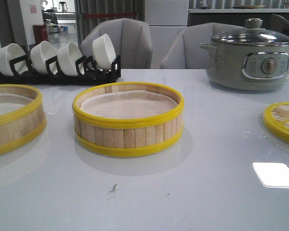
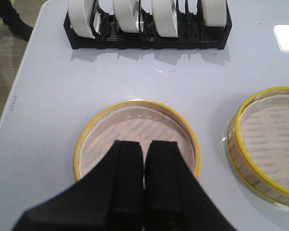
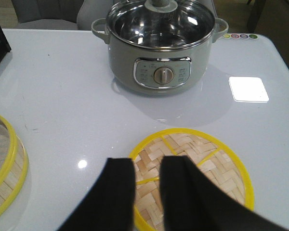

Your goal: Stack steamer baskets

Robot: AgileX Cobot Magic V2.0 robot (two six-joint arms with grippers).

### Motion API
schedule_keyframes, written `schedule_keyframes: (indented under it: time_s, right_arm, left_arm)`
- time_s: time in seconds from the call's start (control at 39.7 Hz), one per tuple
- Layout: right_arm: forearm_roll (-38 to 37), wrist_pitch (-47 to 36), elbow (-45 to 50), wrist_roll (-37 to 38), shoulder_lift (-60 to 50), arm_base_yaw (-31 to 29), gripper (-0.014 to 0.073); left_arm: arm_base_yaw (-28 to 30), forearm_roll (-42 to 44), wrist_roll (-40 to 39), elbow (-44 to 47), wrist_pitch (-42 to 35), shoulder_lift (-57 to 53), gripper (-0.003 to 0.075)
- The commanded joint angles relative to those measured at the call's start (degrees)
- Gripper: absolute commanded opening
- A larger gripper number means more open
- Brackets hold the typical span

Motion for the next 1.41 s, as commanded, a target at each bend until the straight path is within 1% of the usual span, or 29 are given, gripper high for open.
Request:
schedule_keyframes:
  time_s: [0.0,0.13,0.23,0.3,0.38,0.43,0.5,0.55,0.6,0.88,0.98,1.18,1.38]
  right_arm:
    - [0.33,-5.1,-2.29,0.18,-0.39,-0.22,0.0466]
    - [0.33,-5.05,-2.29,0.18,-0.39,-0.22,0.0462]
    - [0.33,-5.11,-2.29,0.18,-0.39,-0.22,0.0462]
    - [0.33,-5.23,-2.29,0.18,-0.39,-0.22,0.0462]
    - [0.33,-5.63,-2.29,0.18,-0.39,-0.22,0.0462]
    - [0.33,-5.94,-2.29,0.18,-0.37,-0.22,0.0462]
    - [0.33,-6.26,-2.29,0.18,-0.37,-0.22,0.0462]
    - [0.33,-6.26,-2.29,0.18,-0.32,-0.22,0.0462]
    - [0.33,-6.26,-2.29,0.18,-0.24,-0.22,0.0462]
    - [0.33,-6.26,-2.29,0.18,-0.11,-0.22,0.0462]
    - [0.33,-6.26,-2.29,0.18,-0.11,-0.22,0.0462]
    - [0.33,-6.26,-2.29,0.18,-0.11,-0.22,0.0462]
    - [0.33,-6.21,-2.29,0.18,-0.09,-0.22,0.0462]
  left_arm:
    - [-0.28,-0.2,-0.19,-1.84,-2.63,-1.02,0.0083]
    - [-0.28,-0.2,0.4,-1.84,-2.25,-1.02,0.0085]
    - [-0.28,-1.12,3.17,-1.46,-2.01,-1.02,0.0092]
    - [-0.28,-2.6,4.83,-1.46,-1.09,-0.69,0.0125]
    - [-0.28,-5.32,6.71,-1.46,-0.76,0.09,0.0204]
    - [-0.28,-6.9,7.26,-1.46,-0.45,0.85,0.0273]
    - [-0.28,-8.78,7.26,-1.46,-0.12,2.46,0.0396]
    - [-0.28,-9.77,7.26,-1.46,0.11,3.66,0.0447]
    - [-0.28,-10.66,7.26,-1.46,0.11,5.2,0.0468]
    - [-0.5,-13.99,7.26,-1.46,-3.2,14.36,0.0466]
    - [-1.95,-14.13,7.26,-1.46,-5.03,17.66,0.0466]
    - [-7.01,-13.39,7.26,-1.46,-9.0,23.36,0.0466]
    - [-7.27,-13.26,6.91,-1.46,-10.22,27.55,0.0466]
